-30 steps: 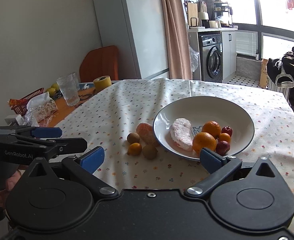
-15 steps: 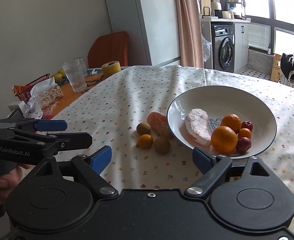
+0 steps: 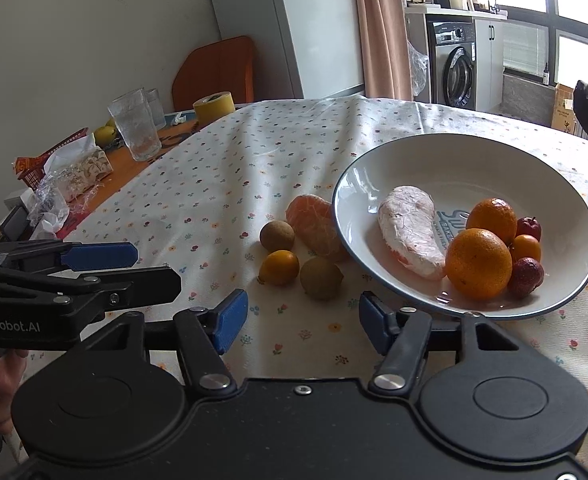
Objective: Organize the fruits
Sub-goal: 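Withdraw both tools from the bowl toward the kiwis and mandarin, then grasp a kiwi with the right tool while the left tool approaches a mandarin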
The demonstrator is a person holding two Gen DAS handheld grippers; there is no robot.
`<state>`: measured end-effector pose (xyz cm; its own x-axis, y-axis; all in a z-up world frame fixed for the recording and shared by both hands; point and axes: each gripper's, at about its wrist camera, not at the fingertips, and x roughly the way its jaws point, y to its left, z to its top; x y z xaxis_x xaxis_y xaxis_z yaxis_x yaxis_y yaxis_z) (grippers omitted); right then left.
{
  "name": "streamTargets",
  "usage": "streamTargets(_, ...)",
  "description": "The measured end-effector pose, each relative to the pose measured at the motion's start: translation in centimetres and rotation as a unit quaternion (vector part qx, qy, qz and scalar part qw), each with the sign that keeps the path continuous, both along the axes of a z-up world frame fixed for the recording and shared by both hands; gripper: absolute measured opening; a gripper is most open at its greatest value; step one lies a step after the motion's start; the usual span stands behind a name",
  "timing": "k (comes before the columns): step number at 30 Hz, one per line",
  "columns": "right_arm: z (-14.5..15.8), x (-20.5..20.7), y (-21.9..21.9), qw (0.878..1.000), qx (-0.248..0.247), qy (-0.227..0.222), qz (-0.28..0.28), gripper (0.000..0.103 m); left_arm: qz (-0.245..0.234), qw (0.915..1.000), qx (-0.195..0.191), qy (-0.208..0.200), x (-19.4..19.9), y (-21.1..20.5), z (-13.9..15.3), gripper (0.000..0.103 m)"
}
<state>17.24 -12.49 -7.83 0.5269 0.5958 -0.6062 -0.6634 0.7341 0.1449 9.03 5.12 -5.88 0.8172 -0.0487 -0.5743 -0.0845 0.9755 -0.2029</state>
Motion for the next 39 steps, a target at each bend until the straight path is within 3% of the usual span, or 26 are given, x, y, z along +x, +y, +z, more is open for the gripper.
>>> streamTargets(7, -0.7, 1.0, 0.9, 1.0, -0.01, -0.003, 0.004, 0.056, 0.007, 1.0, -0.005, 0.003, 1.1, 0.0, -0.4, 0.063)
streamTargets(16, -0.6, 0.5, 2.4, 0.998, -0.038, -0.046, 0.009, 0.046, 0.015, 0.9999, -0.006, -0.001, 1.8, 0.0, -0.3, 0.062)
streamTargets(20, -0.8, 0.6, 2.7, 0.997, -0.047, -0.061, -0.006, 0.034, 0.019, 0.9998, -0.006, 0.002, 1.6, 0.3, -0.5, 0.062)
streamTargets(21, -0.9, 0.7, 2.6, 0.997, -0.048, -0.057, -0.008, 0.025, 0.02, 0.9998, -0.007, 0.002, 1.6, 0.4, -0.5, 0.062)
streamTargets(30, 0.1, -0.3, 0.8, 0.998, -0.021, -0.055, -0.003, 0.025, 0.018, 0.9997, -0.013, -0.008, 1.3, 0.4, -0.2, 0.062)
streamTargets(39, 2.3, -1.0, -1.0, 0.997, 0.007, -0.076, -0.005, 0.025, -0.008, 0.9999, -0.005, -0.01, 2.6, -1.6, 0.0, 0.051)
